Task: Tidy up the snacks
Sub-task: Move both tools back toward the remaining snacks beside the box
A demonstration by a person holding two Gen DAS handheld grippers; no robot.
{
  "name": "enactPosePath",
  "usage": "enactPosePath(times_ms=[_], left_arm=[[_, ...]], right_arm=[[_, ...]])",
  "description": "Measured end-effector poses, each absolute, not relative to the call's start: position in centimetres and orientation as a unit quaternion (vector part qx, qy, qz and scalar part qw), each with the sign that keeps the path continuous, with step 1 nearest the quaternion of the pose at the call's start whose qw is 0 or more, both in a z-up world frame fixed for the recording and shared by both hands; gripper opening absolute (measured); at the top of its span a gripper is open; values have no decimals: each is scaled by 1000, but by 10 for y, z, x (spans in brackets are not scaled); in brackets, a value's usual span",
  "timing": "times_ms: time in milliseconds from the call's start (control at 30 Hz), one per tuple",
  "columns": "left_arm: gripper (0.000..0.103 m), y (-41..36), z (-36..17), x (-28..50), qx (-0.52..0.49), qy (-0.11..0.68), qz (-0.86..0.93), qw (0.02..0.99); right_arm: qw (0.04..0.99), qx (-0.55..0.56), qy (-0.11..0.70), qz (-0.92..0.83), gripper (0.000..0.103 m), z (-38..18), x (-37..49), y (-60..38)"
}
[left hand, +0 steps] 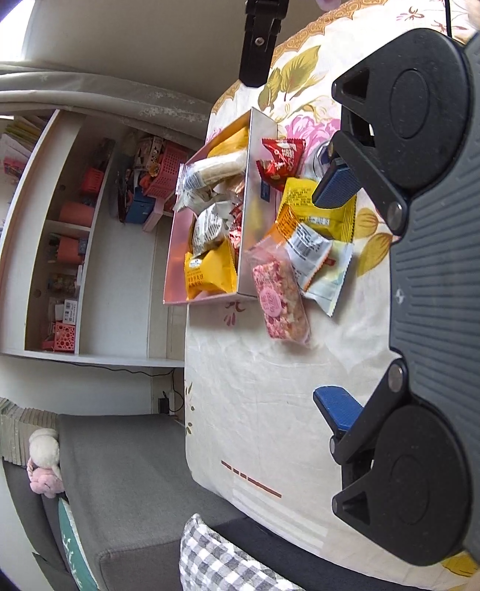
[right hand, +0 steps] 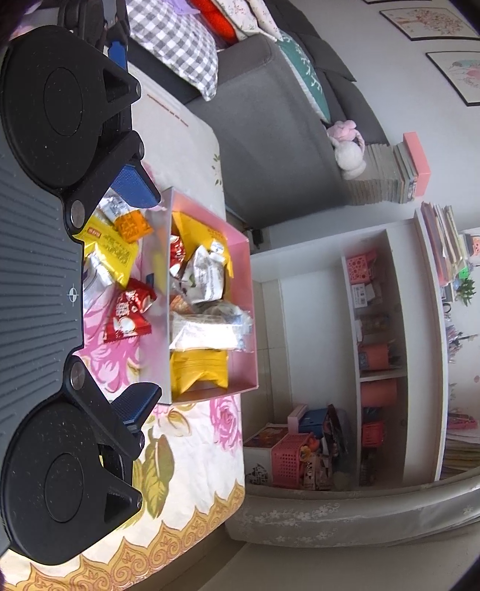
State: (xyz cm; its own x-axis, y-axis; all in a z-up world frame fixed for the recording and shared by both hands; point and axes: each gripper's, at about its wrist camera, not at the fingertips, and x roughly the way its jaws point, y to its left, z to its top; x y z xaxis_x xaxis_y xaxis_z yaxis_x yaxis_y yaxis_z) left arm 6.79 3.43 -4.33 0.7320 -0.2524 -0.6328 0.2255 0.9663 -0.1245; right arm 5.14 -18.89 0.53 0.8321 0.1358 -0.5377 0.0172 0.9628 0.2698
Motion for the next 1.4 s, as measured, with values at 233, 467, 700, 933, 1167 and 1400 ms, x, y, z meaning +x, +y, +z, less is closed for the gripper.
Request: enactPosePath(times_ms=[233,467,700,933,1167,1400], left_arm=[[103,42,-60,69,-9,339,-127,932],[103,39,-73,81,40,318,-144,936],[101,37,-78,104,95,305,-184,930],[99,36,-74,127,121,312,-229,914],[92,28,-76,141,152,303,-265,903],[85,8,-78,140,175,302,-315,882]], right_arm=[[952,91,290,38,102,-15,42,-186],[949,59,303,65,102,-29,44,-176],[937,27,338,80,102,-48,55,-165],[928,42,359,84,102,-60,69,-165],[923,37,373,92,101,-70,79,-161],[920,40,379,96,100,-75,88,-162]])
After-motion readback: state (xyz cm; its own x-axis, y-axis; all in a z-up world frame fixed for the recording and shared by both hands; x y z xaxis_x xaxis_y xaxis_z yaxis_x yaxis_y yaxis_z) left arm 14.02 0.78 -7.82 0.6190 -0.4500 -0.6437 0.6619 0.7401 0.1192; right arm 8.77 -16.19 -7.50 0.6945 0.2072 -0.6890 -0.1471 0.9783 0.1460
